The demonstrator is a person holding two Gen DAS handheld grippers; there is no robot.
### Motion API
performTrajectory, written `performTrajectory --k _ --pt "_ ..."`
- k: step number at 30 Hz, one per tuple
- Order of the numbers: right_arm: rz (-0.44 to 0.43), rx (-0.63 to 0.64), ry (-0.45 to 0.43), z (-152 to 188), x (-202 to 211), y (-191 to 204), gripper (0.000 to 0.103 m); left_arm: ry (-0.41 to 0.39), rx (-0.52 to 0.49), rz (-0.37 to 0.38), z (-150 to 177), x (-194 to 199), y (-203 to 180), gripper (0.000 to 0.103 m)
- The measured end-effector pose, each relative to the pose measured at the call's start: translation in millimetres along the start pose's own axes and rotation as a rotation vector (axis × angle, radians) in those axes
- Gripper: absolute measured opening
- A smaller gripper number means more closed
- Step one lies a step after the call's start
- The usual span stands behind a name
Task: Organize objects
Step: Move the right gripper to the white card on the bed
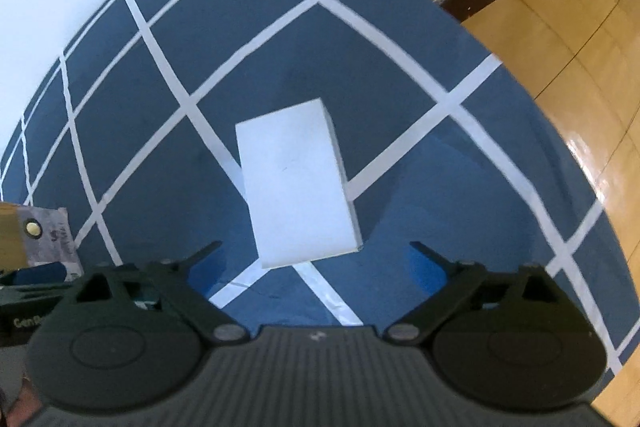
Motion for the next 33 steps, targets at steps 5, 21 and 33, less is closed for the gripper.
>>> performTrajectory --k 5,21,33 --pt "0.006 0.007 0.031 -1 -15 5 0.072 0.013 -0.005 0.001 -6 -7 1 0.103" --pt "0.125 -0.054 -0.044 -29 -1 -40 0.061 0.008 -0.079 0.046 -31 -11 -29 0.103" --pt "0.076 -0.115 -0.098 -62 18 -71 0.064 -0.007 -0.156 0.088 -70 -17 -69 0.103"
Point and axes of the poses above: each gripper's, at about its wrist camera, not at the fingertips, and x roughly against the way its jaws point, y to its left, z to its underside, the point moved 2 cm from there along -x, roughly the way its jaws point, and after that the axes turned 9 degrees about -x, right-handed, at the moved point
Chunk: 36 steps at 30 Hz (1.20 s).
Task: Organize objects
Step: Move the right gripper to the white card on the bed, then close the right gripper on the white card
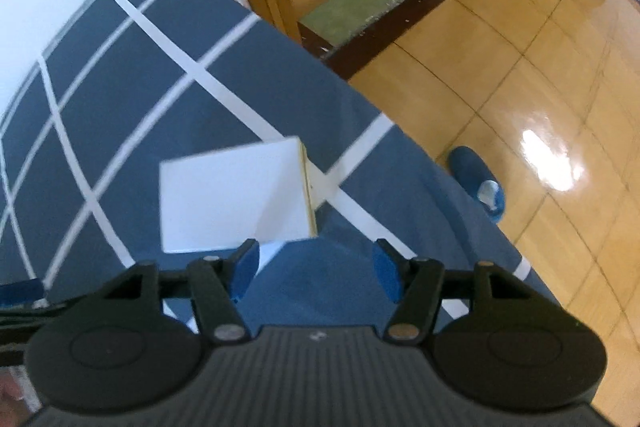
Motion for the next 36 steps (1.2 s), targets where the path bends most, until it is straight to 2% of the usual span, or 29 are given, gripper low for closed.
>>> performTrajectory --k 4,12,19,30,36 --pt "-0.052 0.003 0.008 -11 5 4 0.070 -0.002 -0.008 0.016 -12 -3 -11 0.103" --pt "-0.116 0.020 0.031 -34 -4 13 0.092 0.007 0.020 0.058 -34 -17 -29 0.103" --pt "-0.173 0.023 0.095 -42 -23 16 0.093 0.024 0.006 0.107 -47 -31 -45 0.103" --pt "-0.196 0.036 0.131 -45 -40 14 0.092 0.017 0.000 0.189 -54 -44 -62 0.103" --pt "-0.207 0.056 0.157 -47 -46 16 0.087 0.006 -0.003 0.229 -54 -44 -66 0.096"
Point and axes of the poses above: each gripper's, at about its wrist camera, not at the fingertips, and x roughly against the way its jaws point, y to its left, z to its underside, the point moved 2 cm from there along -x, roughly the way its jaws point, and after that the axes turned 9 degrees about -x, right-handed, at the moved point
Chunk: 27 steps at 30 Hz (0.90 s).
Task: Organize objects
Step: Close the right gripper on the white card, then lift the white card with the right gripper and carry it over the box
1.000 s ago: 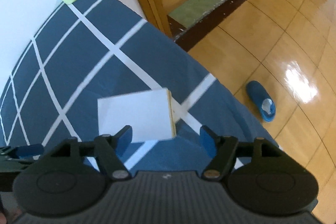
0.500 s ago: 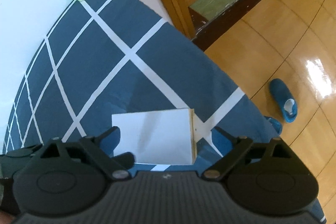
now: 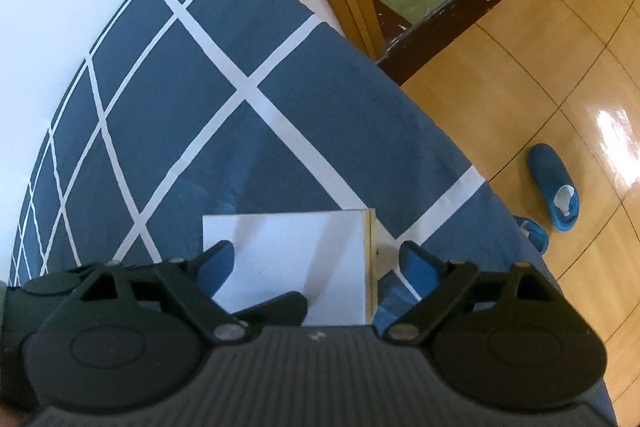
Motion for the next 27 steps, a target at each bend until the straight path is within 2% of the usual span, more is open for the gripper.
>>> performTrajectory --k 3,7,19,27 --pt "-0.022 -0.001 0.012 -2 -1 1 0.080 -0.007 0.009 0.034 -1 0 -2 0.088" --pt "-0.025 0.007 0.019 -4 0 3 0.078 -0.019 0.011 0.085 -3 0 -5 0.073" --pt "-0.017 0.025 0.009 -2 2 7 0.077 -0.024 0.015 0.079 -3 0 -7 0.072" --pt "-0.034 0.047 -0.001 3 12 18 0.076 -0.044 0.022 0.052 4 18 -4 0.071"
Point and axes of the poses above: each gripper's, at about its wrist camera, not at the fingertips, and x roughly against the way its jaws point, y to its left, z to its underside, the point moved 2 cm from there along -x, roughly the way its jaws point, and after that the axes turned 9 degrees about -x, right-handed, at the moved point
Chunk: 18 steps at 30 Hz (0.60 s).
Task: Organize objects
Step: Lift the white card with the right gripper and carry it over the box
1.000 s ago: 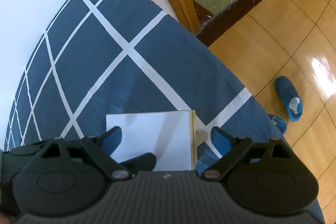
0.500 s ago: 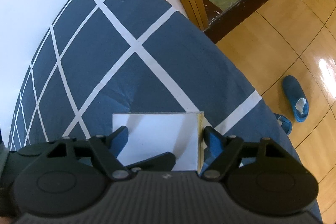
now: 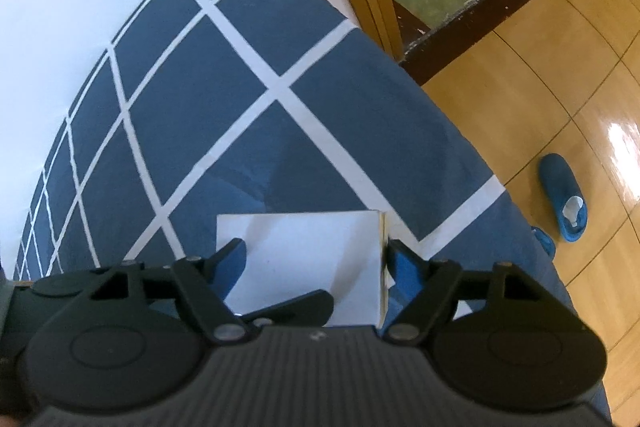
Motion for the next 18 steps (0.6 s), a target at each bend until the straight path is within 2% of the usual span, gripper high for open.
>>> performTrajectory --k 8,18 --pt "-0.029 0.057 -0.021 17 25 30 0.076 -0.054 0.027 -0.036 17 41 3 0.071" --pt "-0.065 0.158 -0.052 61 65 84 0.076 -0.143 0.080 -0.083 60 111 11 0.071"
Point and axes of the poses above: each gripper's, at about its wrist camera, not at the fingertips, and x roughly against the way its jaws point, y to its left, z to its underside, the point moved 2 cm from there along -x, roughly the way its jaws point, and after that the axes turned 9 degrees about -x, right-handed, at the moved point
